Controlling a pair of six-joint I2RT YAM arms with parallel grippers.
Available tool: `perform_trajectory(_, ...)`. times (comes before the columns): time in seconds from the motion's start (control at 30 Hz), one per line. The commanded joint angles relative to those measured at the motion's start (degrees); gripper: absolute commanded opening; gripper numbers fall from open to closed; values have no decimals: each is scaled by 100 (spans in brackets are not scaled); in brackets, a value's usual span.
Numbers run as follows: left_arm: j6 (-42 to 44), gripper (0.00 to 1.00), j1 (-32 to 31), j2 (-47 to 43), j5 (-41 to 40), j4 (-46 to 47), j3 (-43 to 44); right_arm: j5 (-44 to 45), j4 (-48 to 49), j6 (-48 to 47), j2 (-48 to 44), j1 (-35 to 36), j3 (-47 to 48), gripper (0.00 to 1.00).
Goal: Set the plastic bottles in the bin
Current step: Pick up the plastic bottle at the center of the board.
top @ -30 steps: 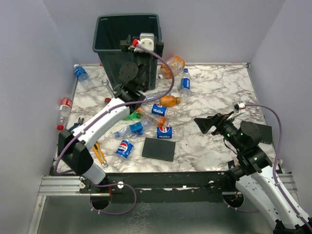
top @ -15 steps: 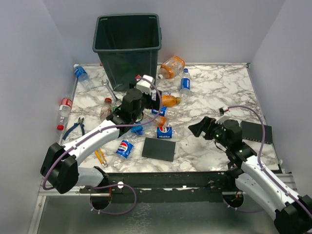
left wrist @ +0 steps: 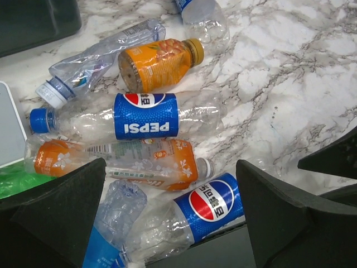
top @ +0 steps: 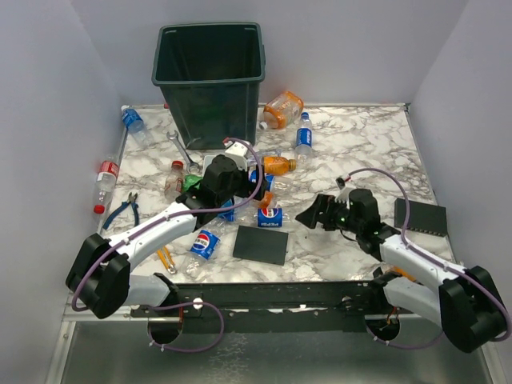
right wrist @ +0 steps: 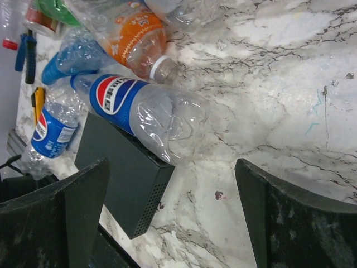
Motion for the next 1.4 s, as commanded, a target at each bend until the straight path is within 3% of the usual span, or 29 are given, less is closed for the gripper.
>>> perform_trajectory(0.0, -18, 99, -3, -50, 121, -346, -93, -160, 460, -384, 455, 141, 190, 96)
perform_trajectory(0.33, -179, 99, -14, 348, 702, -383, -141, 554, 681, -872, 1864, 566, 1089, 94)
perform_trajectory(0.5, -204, 99, -179, 584, 980, -670, -40, 752, 687, -819, 2383, 587, 1218, 87)
perform_trajectory(0.73, -141, 99, -319, 912, 1045, -909, 156, 1391, 308, -452, 2043, 582, 835, 63)
perform_trajectory(0.93, -207, 98, -341, 1042, 1143, -937, 225, 1699, -177, -145, 1074, 587, 339, 56)
perform_trajectory(1.2, -336, 98, -376, 1083, 1128, -942, 275, 1155, -544, -442, -304, 587, 163, 88)
perform_trajectory(1.3, -402, 98, -390, 1067, 1112, -945, 279, 881, -833, -821, -278, 596, 457, 99)
perform_trajectory(1.37, -435, 98, -385, 1056, 1104, -939, 287, 919, -1216, -1062, -65, 648, 721, 100)
